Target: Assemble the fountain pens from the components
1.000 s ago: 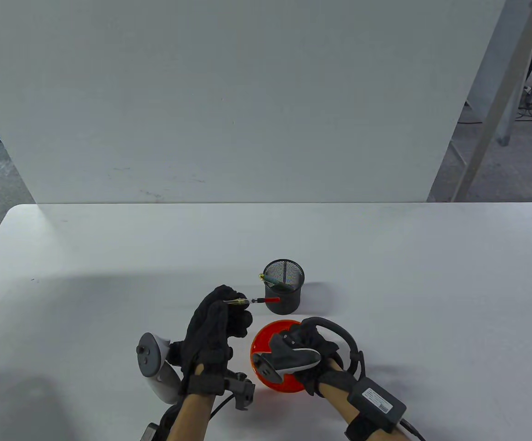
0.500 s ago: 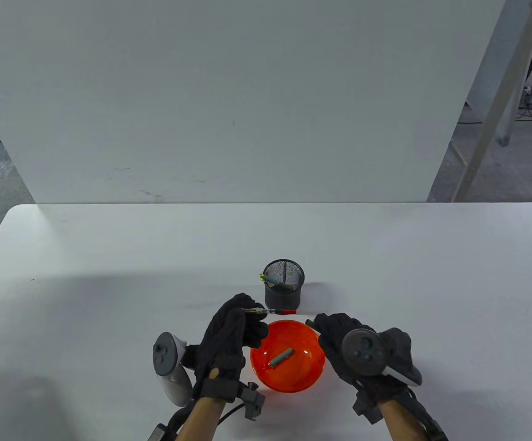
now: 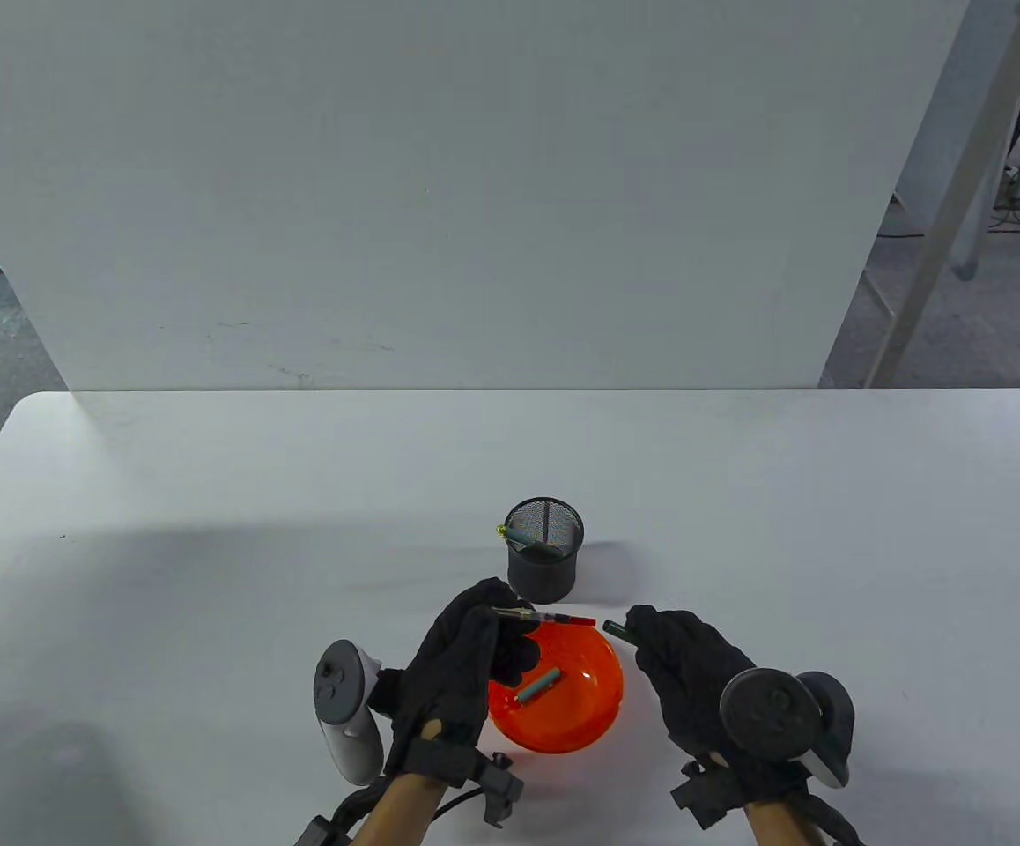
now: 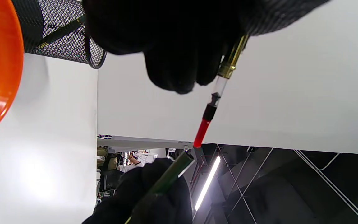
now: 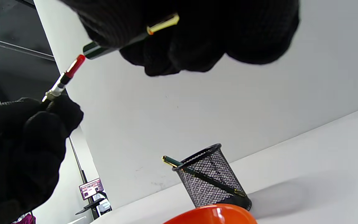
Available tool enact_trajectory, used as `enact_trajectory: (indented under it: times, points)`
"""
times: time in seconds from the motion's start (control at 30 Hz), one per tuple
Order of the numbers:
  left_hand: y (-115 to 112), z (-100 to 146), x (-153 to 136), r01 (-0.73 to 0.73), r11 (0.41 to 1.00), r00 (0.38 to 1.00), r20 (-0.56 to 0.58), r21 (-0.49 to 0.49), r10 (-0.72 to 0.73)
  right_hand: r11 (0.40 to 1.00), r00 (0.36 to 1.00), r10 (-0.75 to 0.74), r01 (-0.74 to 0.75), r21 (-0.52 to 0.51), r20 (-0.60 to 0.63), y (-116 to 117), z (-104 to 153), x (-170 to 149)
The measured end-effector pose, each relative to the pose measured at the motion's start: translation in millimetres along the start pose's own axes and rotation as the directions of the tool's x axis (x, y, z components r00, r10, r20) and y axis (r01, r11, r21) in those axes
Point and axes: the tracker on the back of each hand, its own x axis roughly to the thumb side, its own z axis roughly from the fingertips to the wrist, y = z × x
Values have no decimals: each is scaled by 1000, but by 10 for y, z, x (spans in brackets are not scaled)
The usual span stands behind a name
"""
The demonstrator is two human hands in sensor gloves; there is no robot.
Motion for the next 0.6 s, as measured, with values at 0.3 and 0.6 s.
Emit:
enact_trajectory:
  times: [0.3,0.6]
  points:
    - [-25,-12,-18,10,1000,1000,1,-14,-10,999,999,-44,44,22,-6,12,1,-55]
    - [-57,-12,-18,49,998,999,-7,-38,-49,999,1000,-22,22,44,15,63,-5,-39]
